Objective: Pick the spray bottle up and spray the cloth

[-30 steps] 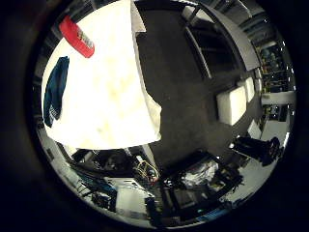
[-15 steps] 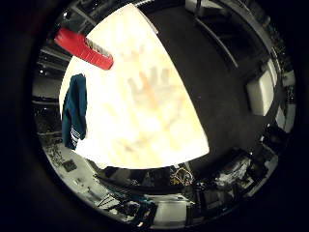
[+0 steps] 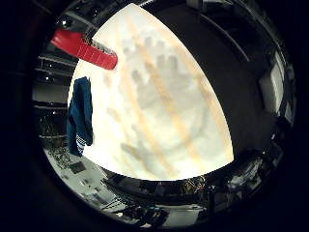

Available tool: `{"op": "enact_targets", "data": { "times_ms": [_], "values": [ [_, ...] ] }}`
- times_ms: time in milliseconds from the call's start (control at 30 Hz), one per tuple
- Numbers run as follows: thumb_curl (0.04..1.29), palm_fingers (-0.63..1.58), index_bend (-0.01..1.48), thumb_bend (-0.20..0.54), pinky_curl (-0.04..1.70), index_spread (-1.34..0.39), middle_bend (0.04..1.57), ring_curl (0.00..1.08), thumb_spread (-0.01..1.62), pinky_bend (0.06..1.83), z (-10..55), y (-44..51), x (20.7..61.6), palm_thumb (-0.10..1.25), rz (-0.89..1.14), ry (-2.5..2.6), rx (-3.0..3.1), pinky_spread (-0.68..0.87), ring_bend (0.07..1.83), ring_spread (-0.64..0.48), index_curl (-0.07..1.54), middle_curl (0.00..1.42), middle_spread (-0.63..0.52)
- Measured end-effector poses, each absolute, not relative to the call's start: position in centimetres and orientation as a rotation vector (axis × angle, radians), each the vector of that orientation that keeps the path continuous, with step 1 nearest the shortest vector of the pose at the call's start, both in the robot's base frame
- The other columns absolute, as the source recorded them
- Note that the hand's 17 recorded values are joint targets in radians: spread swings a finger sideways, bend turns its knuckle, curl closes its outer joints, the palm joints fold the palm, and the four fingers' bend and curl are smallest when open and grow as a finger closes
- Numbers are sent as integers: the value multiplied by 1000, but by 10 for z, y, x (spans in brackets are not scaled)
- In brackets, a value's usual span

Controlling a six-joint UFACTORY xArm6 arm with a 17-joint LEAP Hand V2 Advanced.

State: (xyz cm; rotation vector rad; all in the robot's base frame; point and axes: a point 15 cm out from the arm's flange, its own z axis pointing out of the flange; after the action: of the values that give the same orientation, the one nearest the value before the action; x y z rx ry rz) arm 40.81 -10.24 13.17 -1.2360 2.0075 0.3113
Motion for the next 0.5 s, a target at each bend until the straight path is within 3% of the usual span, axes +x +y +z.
{"op": "enact_targets", "data": {
  "times_ms": [500],
  "values": [
    [302,-59,136,-30,325,-172,180,266,896,411,146,-97,434,210,270,1945,-1177,407,272,276,191,252,238]
  ]
}}
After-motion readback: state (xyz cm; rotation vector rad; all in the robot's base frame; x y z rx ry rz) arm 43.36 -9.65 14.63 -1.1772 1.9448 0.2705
